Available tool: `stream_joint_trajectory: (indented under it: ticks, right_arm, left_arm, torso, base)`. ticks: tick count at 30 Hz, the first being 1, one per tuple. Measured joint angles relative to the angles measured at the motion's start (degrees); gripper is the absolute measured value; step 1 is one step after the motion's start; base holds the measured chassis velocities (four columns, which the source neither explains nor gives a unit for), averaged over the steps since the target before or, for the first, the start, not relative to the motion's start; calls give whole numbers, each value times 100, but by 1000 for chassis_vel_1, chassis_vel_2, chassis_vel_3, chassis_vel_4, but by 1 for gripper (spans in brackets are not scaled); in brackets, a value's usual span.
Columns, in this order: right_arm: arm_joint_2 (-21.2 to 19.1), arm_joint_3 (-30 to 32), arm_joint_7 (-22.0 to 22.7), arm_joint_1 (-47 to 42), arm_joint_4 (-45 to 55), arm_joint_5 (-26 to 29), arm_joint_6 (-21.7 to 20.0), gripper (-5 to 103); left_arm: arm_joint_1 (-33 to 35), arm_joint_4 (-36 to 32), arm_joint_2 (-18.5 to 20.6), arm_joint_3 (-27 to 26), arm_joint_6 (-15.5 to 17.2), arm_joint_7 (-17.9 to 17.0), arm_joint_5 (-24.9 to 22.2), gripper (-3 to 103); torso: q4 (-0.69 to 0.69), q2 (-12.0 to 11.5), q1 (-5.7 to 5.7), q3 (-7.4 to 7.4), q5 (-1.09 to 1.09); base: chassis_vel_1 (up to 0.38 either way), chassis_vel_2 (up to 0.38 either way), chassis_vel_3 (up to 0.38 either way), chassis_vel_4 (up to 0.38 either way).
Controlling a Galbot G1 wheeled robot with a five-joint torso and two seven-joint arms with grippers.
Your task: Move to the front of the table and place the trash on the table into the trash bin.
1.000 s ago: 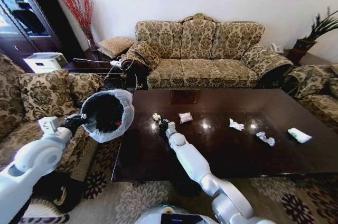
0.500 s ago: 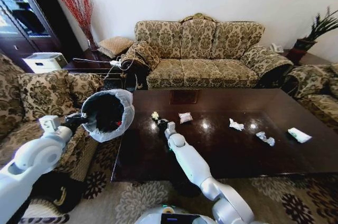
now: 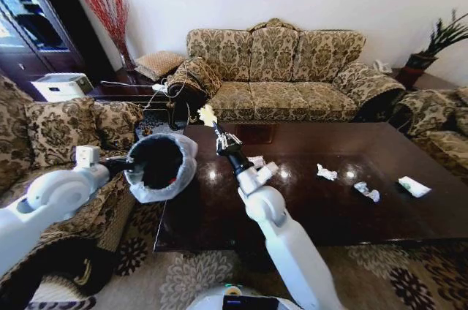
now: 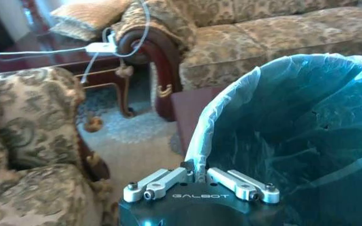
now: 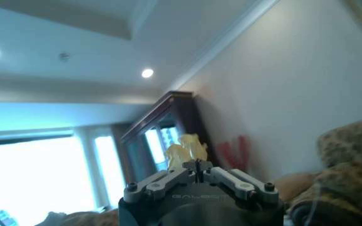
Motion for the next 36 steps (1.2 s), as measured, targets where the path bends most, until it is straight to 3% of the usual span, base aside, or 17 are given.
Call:
stream_joint_trajectory:
  ticks: [8, 9, 11, 17, 19, 21, 23, 25, 27, 30, 36]
  right_arm:
    - [-261, -695, 90, -88, -101, -316, -111, -2]
    - [-243, -731, 106, -80, -148, -336, -109, 5]
    - [-223, -748, 115, -70, -179, -350, -101, 5]
    - [-252, -717, 113, -49, -96, -362, -87, 32]
    - [-252, -665, 117, -53, -58, -358, -59, 32]
    - [-234, -293, 297, -138, 130, -297, -18, 48]
    - [-237, -35, 391, -215, 172, -292, 2, 48]
    - [-321, 684, 582, -450, 130, -271, 11, 59]
    - [-366, 898, 711, -532, 52, -229, -47, 64]
    - [-494, 1447, 1153, -678, -603, 85, -127, 81]
    - [-383, 1753, 1402, -416, -1903, 10, 40, 97]
  left_arm:
    - [22, -578, -12, -33, 9, -95, -133, 0]
    - [31, -651, -44, -33, 10, -98, -133, 0]
    - [41, -701, -72, -33, 11, -104, -133, 0]
    - [73, -746, -167, -32, 23, -118, -108, 0]
    - [72, -719, -174, -28, 22, -121, -100, 0]
    - [69, -560, -247, -11, -20, -156, -38, 0]
    - [60, -504, -282, -4, -49, -168, -20, 0]
    - [40, -413, -395, -1, -105, -181, 29, 0]
    - [39, -406, -443, -1, -118, -179, 49, 0]
    - [28, -429, -623, 77, -164, -149, 179, 0]
    - [48, -547, -720, 98, -211, -61, 333, 0]
  torso:
    - [1, 0, 0, 0, -2]
    - [1, 0, 0, 1, -2]
    - [1, 0, 1, 1, -2]
    - [2, 0, 0, 0, -2]
    - [2, 0, 0, 0, -2]
    - [2, 0, 0, 1, -2]
    - [2, 0, 1, 1, -2]
    - [2, 0, 0, 0, -2]
    - [1, 0, 0, 0, -3]
    - [0, 0, 0, 1, -1]
    - [1, 0, 0, 1, -2]
  base:
    - [0, 0, 0, 0]
    - [0, 0, 0, 0]
    - [0, 0, 0, 0]
    - [0, 0, 0, 0]
    - [0, 0, 0, 0]
    - [0, 0, 0, 0]
    - [0, 0, 0, 0]
    - [0, 0, 0, 0]
    - [0, 0, 0, 0]
    - [0, 0, 0, 0]
    - [0, 0, 0, 0]
